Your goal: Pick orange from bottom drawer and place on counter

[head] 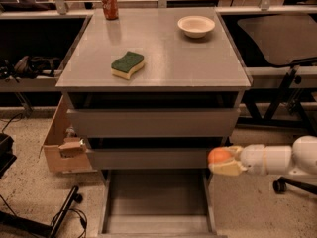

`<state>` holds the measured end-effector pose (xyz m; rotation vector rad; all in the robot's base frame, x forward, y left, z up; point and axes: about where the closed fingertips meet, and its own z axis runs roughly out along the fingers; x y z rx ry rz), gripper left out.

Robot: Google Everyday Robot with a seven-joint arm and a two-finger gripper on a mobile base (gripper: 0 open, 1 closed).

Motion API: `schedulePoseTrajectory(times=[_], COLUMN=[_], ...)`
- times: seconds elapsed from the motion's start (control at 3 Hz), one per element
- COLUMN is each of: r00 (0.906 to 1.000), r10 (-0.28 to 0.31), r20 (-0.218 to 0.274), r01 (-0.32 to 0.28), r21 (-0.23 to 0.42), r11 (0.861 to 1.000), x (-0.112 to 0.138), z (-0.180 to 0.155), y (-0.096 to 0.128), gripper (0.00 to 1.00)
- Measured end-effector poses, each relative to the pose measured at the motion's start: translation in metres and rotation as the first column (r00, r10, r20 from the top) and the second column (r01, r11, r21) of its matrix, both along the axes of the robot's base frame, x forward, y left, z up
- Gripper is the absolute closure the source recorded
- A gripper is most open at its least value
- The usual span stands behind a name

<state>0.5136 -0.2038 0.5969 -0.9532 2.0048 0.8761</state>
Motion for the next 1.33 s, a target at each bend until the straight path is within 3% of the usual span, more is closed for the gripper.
schedulePoseTrajectory(times=[0.33, 0.67, 1.0, 1.33], r00=[0.9968, 0.9843, 0.9594, 0.9183], r10=[-0.045, -0.111, -0.197, -0.285], r20=[0.066, 0.137, 0.202, 0.275], r01=[0.044, 0.103, 0.175, 0.248], r21=[0.025, 0.067, 0.119, 0.161], r11=[0.999, 0.992, 0.977, 0.955], x=[0.034, 0.058, 0.084, 0.100], z=[0.099, 0.174, 0.227, 0.275], y=[-0.024, -0.033, -0.027, -0.019], gripper=[1.00, 1.00, 1.00, 1.00])
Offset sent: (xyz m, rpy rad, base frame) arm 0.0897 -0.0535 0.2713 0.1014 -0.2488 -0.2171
